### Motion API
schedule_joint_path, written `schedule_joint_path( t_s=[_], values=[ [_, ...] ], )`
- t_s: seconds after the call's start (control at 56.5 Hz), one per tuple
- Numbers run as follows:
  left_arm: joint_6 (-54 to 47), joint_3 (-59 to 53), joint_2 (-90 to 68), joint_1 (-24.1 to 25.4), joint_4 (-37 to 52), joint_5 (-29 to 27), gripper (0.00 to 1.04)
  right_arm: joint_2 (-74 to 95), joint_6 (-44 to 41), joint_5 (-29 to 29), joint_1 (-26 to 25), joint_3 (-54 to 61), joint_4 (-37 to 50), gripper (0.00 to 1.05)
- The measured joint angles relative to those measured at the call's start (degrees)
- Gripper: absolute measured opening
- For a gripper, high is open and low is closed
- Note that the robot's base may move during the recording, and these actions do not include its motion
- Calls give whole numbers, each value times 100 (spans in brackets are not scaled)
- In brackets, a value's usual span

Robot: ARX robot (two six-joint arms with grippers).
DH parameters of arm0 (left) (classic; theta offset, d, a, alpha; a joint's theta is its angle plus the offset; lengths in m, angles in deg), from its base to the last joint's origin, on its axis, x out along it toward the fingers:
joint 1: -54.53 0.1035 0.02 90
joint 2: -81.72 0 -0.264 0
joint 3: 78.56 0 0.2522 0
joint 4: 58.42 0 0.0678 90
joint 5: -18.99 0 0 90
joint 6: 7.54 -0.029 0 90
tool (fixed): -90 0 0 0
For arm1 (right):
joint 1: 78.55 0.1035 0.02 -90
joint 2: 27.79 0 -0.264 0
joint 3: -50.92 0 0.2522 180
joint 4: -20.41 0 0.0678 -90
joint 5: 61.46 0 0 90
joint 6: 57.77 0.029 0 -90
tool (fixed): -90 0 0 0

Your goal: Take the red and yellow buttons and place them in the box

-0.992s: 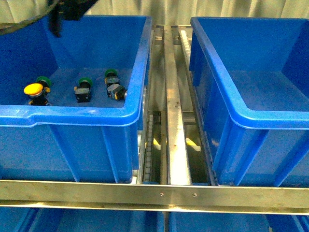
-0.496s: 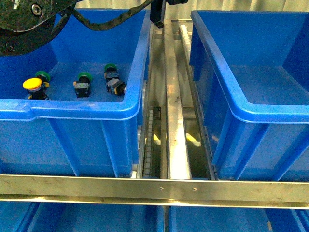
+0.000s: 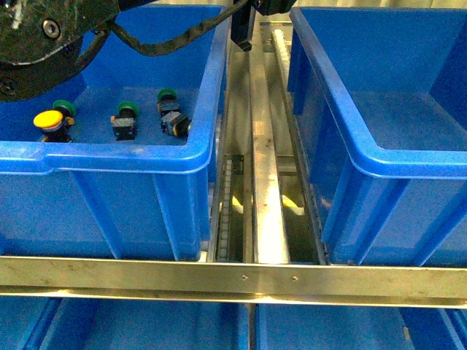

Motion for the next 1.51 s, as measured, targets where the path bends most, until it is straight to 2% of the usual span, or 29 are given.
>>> schedule_joint_path(
  t_s=[0.106, 0.195, 0.248, 0.266, 0.319, 0.46, 0.62, 0.797, 1.062, 1.257, 1.505],
  values=[
    [-74, -4, 109, 0, -70, -20, 34, 216, 673, 122, -505, -966, -673, 99],
    [-138, -4, 199, 0, -118, -24, 34, 330, 2168, -81, -750, -1499, -1554, 99],
    [-181, -4, 238, -2, -166, -39, 34, 457, 3510, -136, -697, -1646, -1897, 99],
    [-197, -4, 249, -4, -181, -42, 34, 481, 3615, -136, -667, -1652, -1910, 99],
    [-216, -4, 260, -17, -197, -59, 34, 651, 4962, -184, -389, -1690, -1906, 99],
    [-291, -4, 275, -72, -225, -63, 34, 1224, 7503, -667, 533, -1864, -1718, 99],
    [-323, -2, 299, -70, -238, -151, 34, 1860, 9167, -1261, 1703, -1978, -1119, 99],
    [-343, 2, 299, -118, -267, -127, 34, 2232, 9737, -1615, 2522, -2267, -1014, 99],
    [-358, 26, 297, -249, -273, -101, 34, 2568, 9538, -1799, 3613, -2828, -671, 99],
    [-356, 26, 295, -341, -251, -109, 34, 3029, 9289, -1895, 4022, -2857, -306, 99],
    [-356, 26, 295, -367, -254, -96, 34, 3239, 9252, -2017, 4085, -2855, -256, 99]
  ],
)
